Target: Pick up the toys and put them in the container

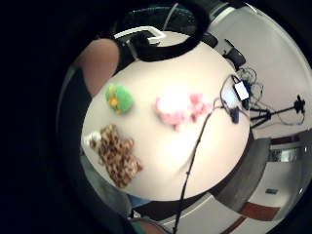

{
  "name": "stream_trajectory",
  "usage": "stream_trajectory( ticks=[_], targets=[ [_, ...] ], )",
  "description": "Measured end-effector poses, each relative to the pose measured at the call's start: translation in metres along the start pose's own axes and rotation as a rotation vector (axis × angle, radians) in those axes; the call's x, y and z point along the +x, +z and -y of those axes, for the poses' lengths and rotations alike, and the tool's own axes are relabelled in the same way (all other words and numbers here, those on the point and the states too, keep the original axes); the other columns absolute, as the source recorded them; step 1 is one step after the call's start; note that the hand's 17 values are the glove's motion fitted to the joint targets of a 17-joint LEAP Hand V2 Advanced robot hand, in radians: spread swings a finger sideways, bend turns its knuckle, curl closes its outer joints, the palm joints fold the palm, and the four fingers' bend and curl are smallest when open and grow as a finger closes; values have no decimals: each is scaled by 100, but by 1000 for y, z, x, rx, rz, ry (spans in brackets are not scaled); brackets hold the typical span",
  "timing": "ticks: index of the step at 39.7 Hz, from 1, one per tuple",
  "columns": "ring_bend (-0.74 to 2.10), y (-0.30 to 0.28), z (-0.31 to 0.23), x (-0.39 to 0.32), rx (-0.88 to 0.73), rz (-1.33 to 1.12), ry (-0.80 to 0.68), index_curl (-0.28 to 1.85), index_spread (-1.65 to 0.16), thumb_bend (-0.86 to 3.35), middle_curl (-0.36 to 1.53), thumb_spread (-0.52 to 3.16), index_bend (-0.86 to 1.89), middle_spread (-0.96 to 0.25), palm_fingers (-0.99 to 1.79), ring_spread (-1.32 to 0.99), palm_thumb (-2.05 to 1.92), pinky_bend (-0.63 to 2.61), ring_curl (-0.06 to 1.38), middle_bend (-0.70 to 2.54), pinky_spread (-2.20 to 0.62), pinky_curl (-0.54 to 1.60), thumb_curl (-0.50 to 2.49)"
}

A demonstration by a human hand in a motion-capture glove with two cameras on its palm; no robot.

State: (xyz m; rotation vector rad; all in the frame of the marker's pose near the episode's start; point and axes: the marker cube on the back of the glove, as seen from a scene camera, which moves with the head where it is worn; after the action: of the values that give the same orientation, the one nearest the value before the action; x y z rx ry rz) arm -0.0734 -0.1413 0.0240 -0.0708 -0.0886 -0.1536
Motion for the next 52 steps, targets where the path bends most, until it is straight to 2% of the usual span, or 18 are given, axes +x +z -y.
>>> stream_trajectory(
  ticks=[5,12,15,17,20,24,31,39,42,52],
  targets=[
    [58,30,41,-15,-77,-48,-20,19,-35,-1,21,146,14,-23,21,-33,-1,76,19,20,-1,30,17],
    [69,102,56,0,-272,-220,8,19,-36,1,24,149,12,-25,25,-35,3,78,22,21,-3,31,20],
    [91,130,55,-4,-331,-154,-21,15,-37,4,25,151,5,-27,49,-40,9,83,28,25,-13,31,23],
    [96,140,54,-7,-315,-134,-34,12,-38,7,26,154,4,-28,58,-42,14,87,28,28,-18,30,24],
    [105,145,53,-9,-285,-177,-71,10,-39,12,30,157,6,-30,85,-43,23,97,33,37,-30,33,27],
    [110,146,55,-11,-257,-186,-75,9,-40,14,32,158,8,-31,88,-43,28,100,37,39,-37,36,29],
    [113,115,66,-9,-246,-138,-109,8,-41,17,35,157,13,-31,97,-41,34,100,40,41,-43,38,31],
    [116,-13,108,-10,-58,-52,-136,8,-40,19,36,153,15,-31,100,-39,43,93,43,38,-46,37,34],
    [117,-44,127,-13,-21,-44,-133,8,-39,20,36,152,15,-31,103,-37,45,91,43,37,-46,37,35],
    [116,-31,227,-56,-44,-94,-61,8,-38,19,38,150,15,-30,105,-35,48,86,44,34,-47,37,36]
  ],
)
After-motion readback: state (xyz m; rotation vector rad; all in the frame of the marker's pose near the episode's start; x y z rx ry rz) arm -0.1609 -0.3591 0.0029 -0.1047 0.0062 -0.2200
